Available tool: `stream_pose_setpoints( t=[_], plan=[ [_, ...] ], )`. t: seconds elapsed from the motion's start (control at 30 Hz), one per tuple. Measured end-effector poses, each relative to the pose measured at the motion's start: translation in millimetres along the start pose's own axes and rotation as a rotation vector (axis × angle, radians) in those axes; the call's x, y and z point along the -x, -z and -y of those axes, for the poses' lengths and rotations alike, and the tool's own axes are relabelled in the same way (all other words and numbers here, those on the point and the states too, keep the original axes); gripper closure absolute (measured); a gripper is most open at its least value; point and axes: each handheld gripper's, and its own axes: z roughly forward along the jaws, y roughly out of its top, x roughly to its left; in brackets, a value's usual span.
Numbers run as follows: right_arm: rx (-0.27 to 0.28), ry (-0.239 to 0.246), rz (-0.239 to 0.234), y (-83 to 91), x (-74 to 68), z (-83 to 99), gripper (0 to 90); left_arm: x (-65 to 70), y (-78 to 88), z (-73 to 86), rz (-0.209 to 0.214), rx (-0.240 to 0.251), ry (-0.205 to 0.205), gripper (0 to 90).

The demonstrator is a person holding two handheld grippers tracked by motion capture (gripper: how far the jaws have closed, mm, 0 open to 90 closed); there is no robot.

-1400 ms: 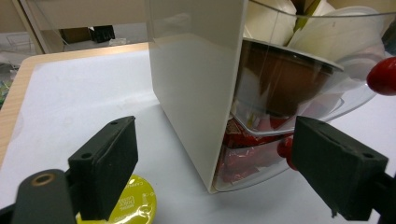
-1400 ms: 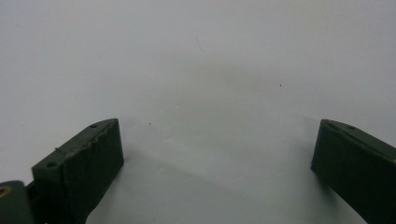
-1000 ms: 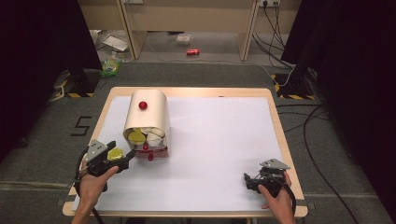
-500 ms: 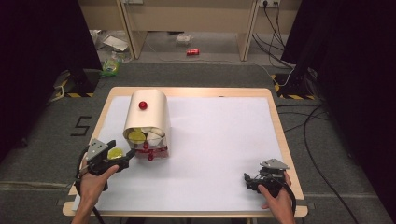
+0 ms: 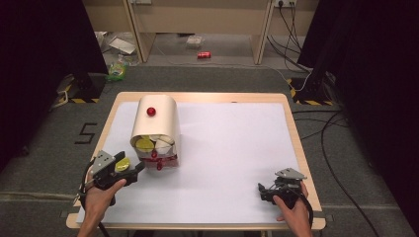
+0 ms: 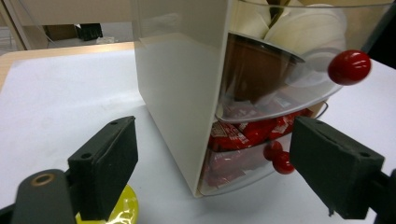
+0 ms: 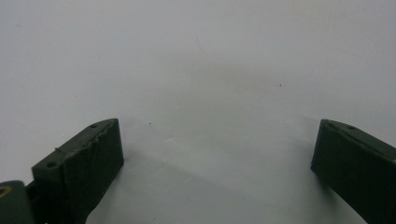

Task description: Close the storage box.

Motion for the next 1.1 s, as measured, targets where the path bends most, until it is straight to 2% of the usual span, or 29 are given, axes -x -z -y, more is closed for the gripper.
stream_pose_setpoints(
  t=[0.17, 0.2, 0.3, 0.53, 1.1],
  plan=[
    [-0.001, 0.0, -0.001, 0.0, 0.2, -0.1, 2.3, 0.6, 2.6, 2.6, 0.007, -0.001, 0.002, 15.1],
    [0.0, 0.0, -0.001, 0.0, 0.1, 0.0, 2.3, 2.1, 3.2, 4.1, 0.015, -0.008, 0.023, 15.1],
    [0.0, 0.0, -0.001, 0.0, 0.1, 0.0, 2.3, 3.4, 4.1, 5.0, 0.016, -0.009, 0.025, 15.1],
    [-0.001, 0.0, -0.002, 0.1, 0.1, -0.1, 2.3, 6.2, 10.0, 6.4, 0.018, 0.005, -0.002, 15.1],
    [-0.002, -0.002, -0.002, 0.1, 0.0, 0.0, 2.3, 13.2, 19.9, 13.8, 0.031, 0.012, -0.021, 15.1]
  ],
)
